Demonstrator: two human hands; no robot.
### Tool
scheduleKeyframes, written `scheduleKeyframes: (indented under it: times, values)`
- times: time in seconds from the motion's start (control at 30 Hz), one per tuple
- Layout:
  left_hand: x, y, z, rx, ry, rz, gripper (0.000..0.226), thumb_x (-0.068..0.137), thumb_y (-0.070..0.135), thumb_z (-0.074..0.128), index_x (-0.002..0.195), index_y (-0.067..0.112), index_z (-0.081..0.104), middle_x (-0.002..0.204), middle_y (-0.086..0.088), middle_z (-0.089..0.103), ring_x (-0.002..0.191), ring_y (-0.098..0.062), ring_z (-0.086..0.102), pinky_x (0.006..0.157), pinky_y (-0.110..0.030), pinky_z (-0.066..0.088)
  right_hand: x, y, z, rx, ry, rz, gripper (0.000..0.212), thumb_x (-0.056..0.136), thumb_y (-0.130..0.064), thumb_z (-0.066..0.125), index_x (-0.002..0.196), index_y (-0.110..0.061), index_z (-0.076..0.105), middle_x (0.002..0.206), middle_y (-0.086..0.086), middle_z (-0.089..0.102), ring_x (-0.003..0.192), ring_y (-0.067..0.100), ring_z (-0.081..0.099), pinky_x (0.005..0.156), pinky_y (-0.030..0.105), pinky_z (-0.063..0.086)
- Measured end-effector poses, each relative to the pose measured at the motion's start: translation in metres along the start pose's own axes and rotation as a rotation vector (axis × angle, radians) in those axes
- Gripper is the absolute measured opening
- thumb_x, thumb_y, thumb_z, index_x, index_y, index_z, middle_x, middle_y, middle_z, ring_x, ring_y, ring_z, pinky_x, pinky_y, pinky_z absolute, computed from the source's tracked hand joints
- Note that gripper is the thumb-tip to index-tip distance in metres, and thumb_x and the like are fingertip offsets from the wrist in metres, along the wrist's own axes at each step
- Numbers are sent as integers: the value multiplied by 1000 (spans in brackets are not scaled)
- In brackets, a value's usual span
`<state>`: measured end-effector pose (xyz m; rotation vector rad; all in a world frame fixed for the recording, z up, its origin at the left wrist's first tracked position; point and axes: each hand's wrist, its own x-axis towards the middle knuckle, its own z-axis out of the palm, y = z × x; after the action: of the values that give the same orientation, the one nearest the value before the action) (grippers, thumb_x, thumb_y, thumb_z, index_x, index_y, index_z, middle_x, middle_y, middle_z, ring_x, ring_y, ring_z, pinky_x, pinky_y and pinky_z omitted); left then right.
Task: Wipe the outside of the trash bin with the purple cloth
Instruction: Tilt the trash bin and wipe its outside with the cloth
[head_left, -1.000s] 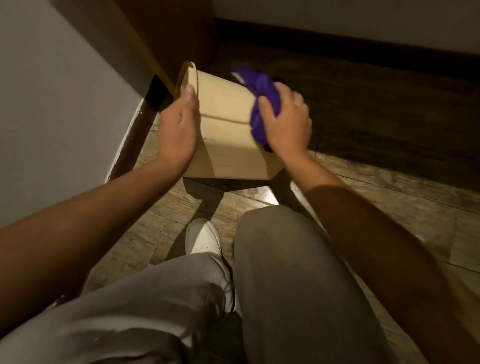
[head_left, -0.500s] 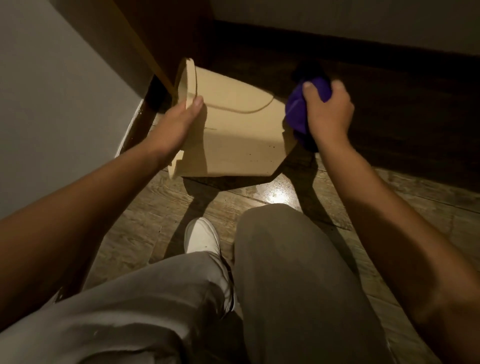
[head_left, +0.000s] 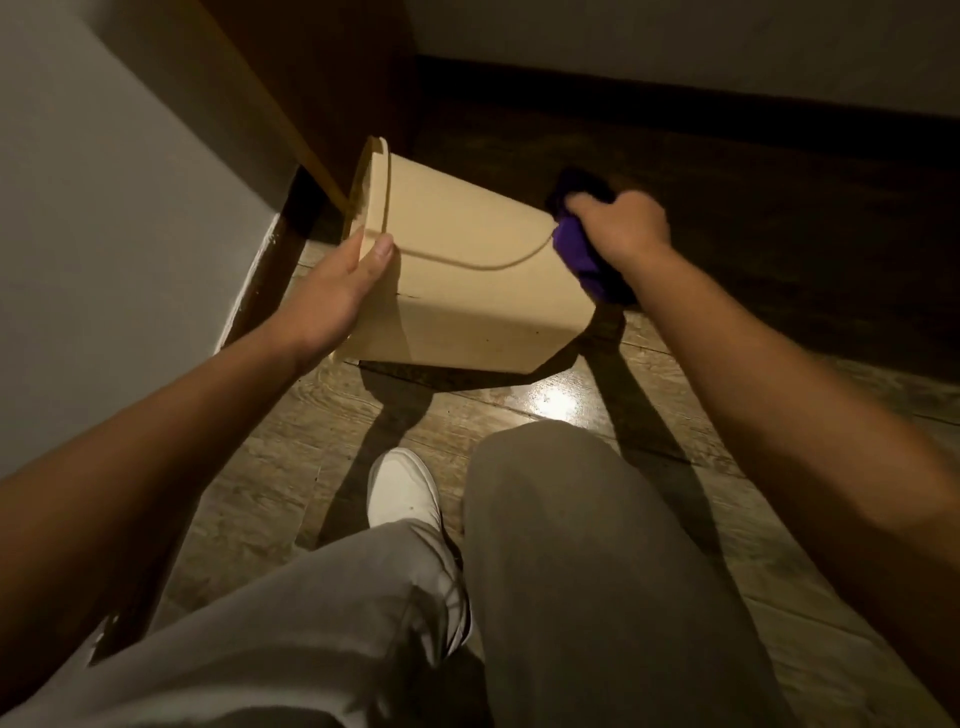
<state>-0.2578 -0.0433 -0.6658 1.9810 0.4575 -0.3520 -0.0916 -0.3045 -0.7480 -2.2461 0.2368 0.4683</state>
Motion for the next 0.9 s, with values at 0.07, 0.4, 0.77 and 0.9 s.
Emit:
scheduleKeyframes:
  times: [0.07, 0.4, 0.77, 0.9]
  values:
    - [-2, 6, 7, 31, -1, 19, 53, 107, 59, 33, 155, 38, 39, 142, 7, 54, 120, -12, 55, 94, -38, 50, -12, 3, 15, -56, 97, -175, 42, 95, -54, 58, 122, -22, 60, 102, -8, 56, 93, 14, 57, 72, 25, 44]
    - [32, 20, 6, -92, 75, 12, 58, 105, 62, 35, 157, 36, 35, 129, 16, 57, 110, -7, 65, 84, -32, 54, -106, -14, 56, 200, -90, -470, 43, 91, -43, 69, 129, -27, 55, 113, -7, 62, 93, 13, 60, 70, 25, 47]
    - [26, 18, 9, -25, 184, 36, 56, 108, 59, 33, 156, 30, 40, 132, 15, 55, 114, 0, 54, 83, -26, 47, -29, 3, -7, 399, 204, -149, 32, 92, -45, 66, 113, -22, 61, 93, -16, 60, 83, -3, 59, 57, 7, 41]
    - [15, 22, 11, -5, 163, 48, 46, 110, 54, 34, 147, 32, 50, 130, 14, 58, 116, -8, 56, 89, -35, 49, -3, 3, -5, 211, 93, -78, 30, 93, -49, 64, 107, -23, 58, 91, -12, 58, 86, 8, 62, 63, 20, 43]
